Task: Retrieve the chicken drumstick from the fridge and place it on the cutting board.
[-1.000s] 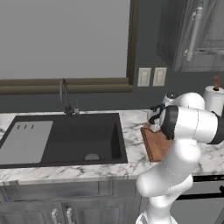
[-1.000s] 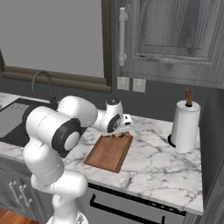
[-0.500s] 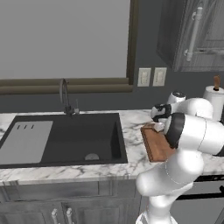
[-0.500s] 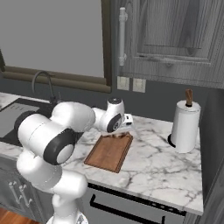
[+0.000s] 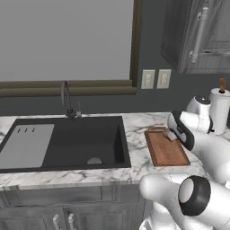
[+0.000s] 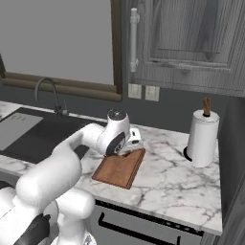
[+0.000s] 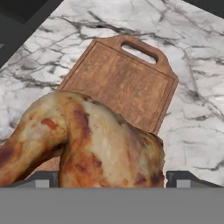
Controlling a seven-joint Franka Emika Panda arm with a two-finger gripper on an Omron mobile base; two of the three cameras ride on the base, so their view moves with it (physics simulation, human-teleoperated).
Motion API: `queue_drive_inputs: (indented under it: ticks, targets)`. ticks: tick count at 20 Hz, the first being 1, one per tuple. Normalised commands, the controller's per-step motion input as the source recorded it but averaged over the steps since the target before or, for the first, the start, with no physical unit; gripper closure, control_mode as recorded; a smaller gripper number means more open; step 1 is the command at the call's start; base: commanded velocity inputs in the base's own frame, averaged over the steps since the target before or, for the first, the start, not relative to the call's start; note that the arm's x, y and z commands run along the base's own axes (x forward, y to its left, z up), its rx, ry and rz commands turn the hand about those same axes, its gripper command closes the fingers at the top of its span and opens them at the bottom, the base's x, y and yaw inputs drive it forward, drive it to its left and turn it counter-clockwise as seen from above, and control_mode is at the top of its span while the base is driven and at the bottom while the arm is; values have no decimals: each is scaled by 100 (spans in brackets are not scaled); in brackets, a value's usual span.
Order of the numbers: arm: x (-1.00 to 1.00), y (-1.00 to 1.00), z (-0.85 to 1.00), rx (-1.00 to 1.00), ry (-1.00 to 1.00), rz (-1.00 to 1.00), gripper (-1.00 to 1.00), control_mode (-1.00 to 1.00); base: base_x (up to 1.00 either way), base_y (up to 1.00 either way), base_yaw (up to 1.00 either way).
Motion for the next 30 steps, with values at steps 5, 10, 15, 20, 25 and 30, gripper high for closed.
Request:
queue_drive_inputs:
  ticks: [5,10,15,20,25,30]
  targets:
    - [-3,60,6,-2,-1,7,-100,-100,0,0,0]
    - [4,0,0,0,0,0,-100,-100,0,0,0]
    - [-1,-17,-1,3,-2,0,-100,-100,0,0,0]
    - [26,-13,-18,5,0,5,-100,-100,0,0,0]
    - [64,-7,-38,7,1,3,-100,-100,0,0,0]
    - [61,0,-22,0,6,0,-100,-100,0,0,0]
